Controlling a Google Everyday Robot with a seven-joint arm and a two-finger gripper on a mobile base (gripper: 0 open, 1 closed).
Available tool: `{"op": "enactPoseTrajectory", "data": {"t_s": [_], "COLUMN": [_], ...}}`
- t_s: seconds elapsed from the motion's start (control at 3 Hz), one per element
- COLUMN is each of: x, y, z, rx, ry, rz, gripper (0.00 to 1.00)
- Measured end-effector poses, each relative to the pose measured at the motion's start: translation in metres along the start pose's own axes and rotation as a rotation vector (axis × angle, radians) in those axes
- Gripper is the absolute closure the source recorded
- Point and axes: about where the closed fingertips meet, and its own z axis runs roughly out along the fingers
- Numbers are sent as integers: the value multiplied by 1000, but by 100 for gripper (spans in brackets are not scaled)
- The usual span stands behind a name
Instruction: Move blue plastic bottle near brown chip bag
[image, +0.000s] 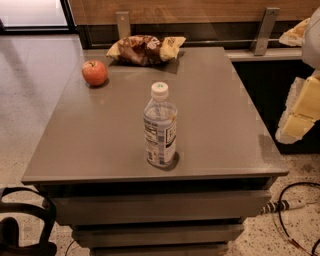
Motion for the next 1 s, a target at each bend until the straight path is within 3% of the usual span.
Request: {"op": "enactPoseTrajectory", "data": {"t_s": [0.33,0.67,1.0], "x": [0,-10,-41], "y": [0,1,8], "z": [0,12,32], "rx": [0,-43,-108], "ry": [0,-75,-203], "rz": [0,-2,-21], "gripper": [0,0,0]}}
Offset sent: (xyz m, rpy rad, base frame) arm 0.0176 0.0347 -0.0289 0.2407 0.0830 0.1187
